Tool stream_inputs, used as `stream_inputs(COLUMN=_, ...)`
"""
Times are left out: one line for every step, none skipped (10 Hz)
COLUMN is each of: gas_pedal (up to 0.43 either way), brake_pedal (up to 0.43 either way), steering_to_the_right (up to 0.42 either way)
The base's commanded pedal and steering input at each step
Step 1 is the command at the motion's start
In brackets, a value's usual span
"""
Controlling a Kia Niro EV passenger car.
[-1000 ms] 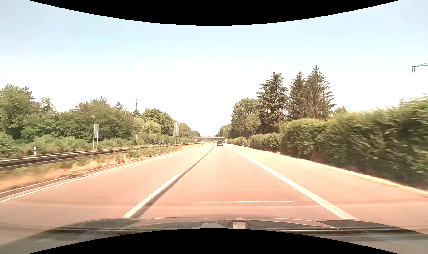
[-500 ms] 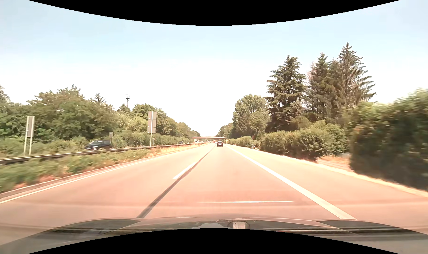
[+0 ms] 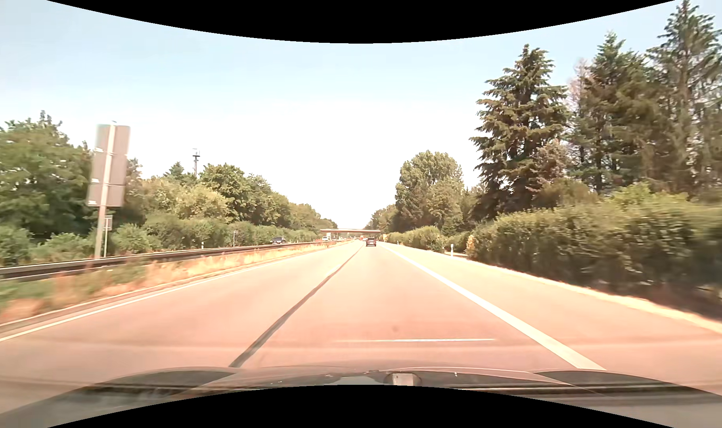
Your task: Follow the waypoints while adhering to traffic rules and regulations
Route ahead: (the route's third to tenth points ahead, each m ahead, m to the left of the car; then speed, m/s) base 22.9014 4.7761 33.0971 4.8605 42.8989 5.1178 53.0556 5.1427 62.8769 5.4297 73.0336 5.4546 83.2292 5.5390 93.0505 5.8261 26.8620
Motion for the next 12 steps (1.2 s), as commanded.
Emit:
stream_inputs(gas_pedal=0.197, brake_pedal=0.0, steering_to_the_right=0.0)
stream_inputs(gas_pedal=0.197, brake_pedal=0.0, steering_to_the_right=0.0)
stream_inputs(gas_pedal=0.197, brake_pedal=0.0, steering_to_the_right=0.0)
stream_inputs(gas_pedal=0.197, brake_pedal=0.0, steering_to_the_right=-0.001)
stream_inputs(gas_pedal=0.197, brake_pedal=0.0, steering_to_the_right=-0.001)
stream_inputs(gas_pedal=0.197, brake_pedal=0.0, steering_to_the_right=-0.001)
stream_inputs(gas_pedal=0.197, brake_pedal=0.0, steering_to_the_right=-0.001)
stream_inputs(gas_pedal=0.197, brake_pedal=0.0, steering_to_the_right=-0.001)
stream_inputs(gas_pedal=0.197, brake_pedal=0.0, steering_to_the_right=-0.001)
stream_inputs(gas_pedal=0.197, brake_pedal=0.0, steering_to_the_right=-0.001)
stream_inputs(gas_pedal=0.197, brake_pedal=0.0, steering_to_the_right=-0.001)
stream_inputs(gas_pedal=0.197, brake_pedal=0.0, steering_to_the_right=-0.001)
